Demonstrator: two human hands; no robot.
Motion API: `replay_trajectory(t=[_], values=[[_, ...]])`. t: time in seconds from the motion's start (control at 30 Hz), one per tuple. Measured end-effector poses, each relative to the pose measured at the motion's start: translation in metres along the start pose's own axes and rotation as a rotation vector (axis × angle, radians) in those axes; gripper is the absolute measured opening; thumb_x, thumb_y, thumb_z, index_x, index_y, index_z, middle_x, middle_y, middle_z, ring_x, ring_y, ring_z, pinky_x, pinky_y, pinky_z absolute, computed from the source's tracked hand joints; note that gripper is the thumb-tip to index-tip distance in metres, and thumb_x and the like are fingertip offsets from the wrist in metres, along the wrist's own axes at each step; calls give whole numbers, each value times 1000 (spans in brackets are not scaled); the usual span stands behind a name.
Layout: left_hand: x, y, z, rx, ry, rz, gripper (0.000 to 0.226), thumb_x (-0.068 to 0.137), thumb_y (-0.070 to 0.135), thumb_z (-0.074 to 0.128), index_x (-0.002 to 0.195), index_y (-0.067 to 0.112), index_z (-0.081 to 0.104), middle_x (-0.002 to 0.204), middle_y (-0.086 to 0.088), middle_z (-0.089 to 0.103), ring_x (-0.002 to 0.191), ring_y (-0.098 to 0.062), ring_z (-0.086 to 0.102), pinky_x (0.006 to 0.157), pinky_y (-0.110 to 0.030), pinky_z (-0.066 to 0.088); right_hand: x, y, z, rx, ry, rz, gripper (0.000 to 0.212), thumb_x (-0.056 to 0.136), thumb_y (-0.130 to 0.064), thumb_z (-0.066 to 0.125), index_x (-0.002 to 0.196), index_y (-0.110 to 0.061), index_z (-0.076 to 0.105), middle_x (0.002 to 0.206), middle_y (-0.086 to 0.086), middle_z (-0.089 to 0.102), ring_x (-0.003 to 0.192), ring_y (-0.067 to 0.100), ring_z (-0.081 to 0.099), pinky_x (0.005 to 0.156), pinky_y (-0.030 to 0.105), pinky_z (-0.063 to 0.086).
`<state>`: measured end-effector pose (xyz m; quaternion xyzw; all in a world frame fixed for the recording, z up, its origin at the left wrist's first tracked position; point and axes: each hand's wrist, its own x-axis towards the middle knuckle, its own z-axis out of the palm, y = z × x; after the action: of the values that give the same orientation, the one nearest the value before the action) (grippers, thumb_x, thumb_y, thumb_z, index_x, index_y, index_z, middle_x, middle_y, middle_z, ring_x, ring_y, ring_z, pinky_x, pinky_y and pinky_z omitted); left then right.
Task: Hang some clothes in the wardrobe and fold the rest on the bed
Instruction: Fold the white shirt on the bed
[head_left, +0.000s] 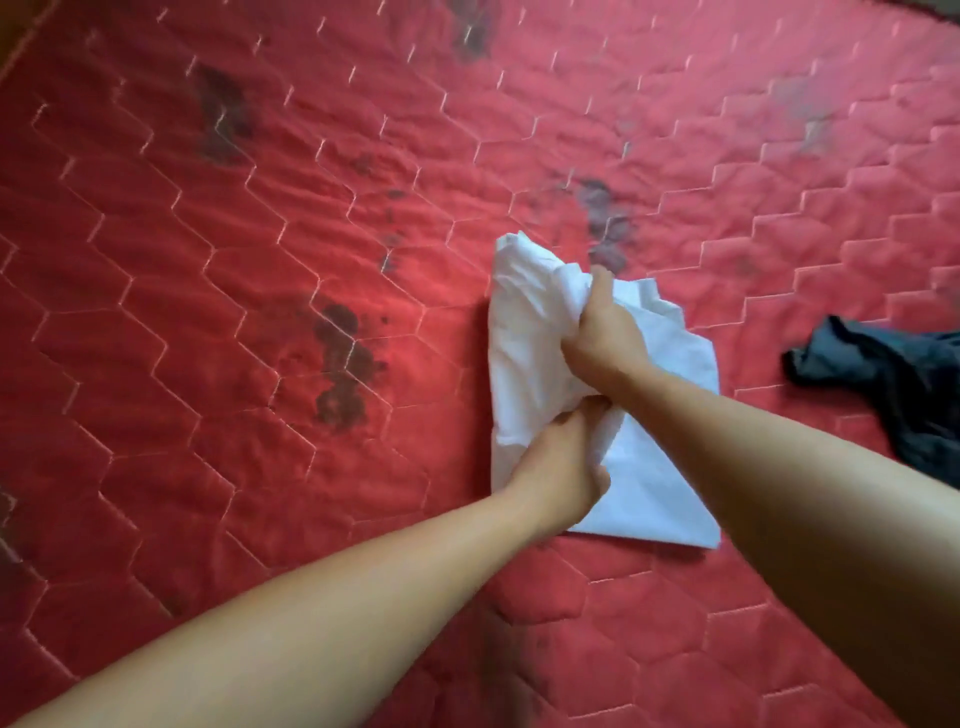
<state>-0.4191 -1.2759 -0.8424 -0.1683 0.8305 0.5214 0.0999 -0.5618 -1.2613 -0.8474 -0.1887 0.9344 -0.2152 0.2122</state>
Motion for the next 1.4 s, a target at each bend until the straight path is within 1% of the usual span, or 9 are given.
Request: replay_trajectory(t=[0.23, 0.37, 0.53, 0.67, 0.8, 0.97, 1.13, 1.3, 1.4], values=[[24, 40, 96, 51, -301, 67, 73, 84, 11, 65, 150, 18, 34, 138, -14, 48, 127, -34, 49, 102, -44, 45, -9, 133, -56, 140, 58, 281, 43, 84, -9, 53, 126, -11, 43, 109, 21, 62, 102, 41, 59, 82, 46, 50], [21, 19, 123, 541, -495, 330, 71, 92, 27, 61, 155, 29, 30, 137, -9, 48, 126, -34, 49, 106, -47, 41, -3, 175, -45, 85, 40, 335, 39, 87, -15, 54, 125, -11, 44, 113, 20, 62, 106, 42, 58, 79, 43, 46], [7, -31, 105, 626, 72, 89, 66, 90, 33, 64, 150, 36, 37, 158, -8, 20, 149, -27, 16, 120, -54, 16, -1, 187, -22, 110, -19, 459, 84, 83, -62, 65, 144, -14, 33, 139, 20, 42, 133, 43, 39, 108, 50, 38], [6, -55, 75, 163, 296, -495, 84, 83, 24, 73, 153, 34, 27, 143, -9, 28, 127, -32, 41, 109, -40, 36, -3, 185, -21, 333, -26, 447, 57, 81, -31, 72, 124, -11, 42, 106, 8, 62, 107, 36, 62, 85, 42, 53], [6, -61, 64, -61, 216, -456, 77, 80, -2, 49, 143, 40, 33, 109, -4, 62, 97, -32, 60, 77, -34, 45, -18, 184, -16, 339, -73, 514, 31, 80, -12, 67, 110, -6, 66, 109, 20, 71, 101, 39, 69, 85, 50, 58], [16, -89, -6, 392, 299, -334, 68, 77, -9, 40, 135, 25, 46, 106, -17, 64, 99, -42, 59, 81, -45, 48, -57, 172, -3, 423, -456, 790, 45, 82, -13, 74, 122, -2, 56, 85, 13, 64, 63, 27, 64, 51, 34, 55], [37, -109, -76, 605, 562, -255, 64, 82, -5, 50, 141, 19, 49, 127, -18, 49, 115, -41, 48, 94, -52, 41, -33, 145, -17, 254, 132, 231, 89, 75, -34, 78, 150, -28, 31, 131, 10, 42, 115, 24, 48, 95, 35, 43], [6, -115, -35, 703, 180, -188, 69, 96, 43, 53, 157, 36, 21, 165, -12, 7, 153, -33, 6, 122, -54, 15, 9, 90, -2, 364, 149, 150, 55, 87, -59, 54, 127, -19, 55, 120, 4, 60, 108, 22, 58, 86, 35, 42], [-17, -122, 7, 763, -127, -103, 73, 99, 62, 30, 155, 47, -14, 166, -4, -20, 153, -25, -22, 123, -57, -3, 10, 100, 11, 99, 78, 207, 36, 91, -26, 55, 122, -11, 46, 114, 17, 63, 103, 38, 60, 77, 40, 42]])
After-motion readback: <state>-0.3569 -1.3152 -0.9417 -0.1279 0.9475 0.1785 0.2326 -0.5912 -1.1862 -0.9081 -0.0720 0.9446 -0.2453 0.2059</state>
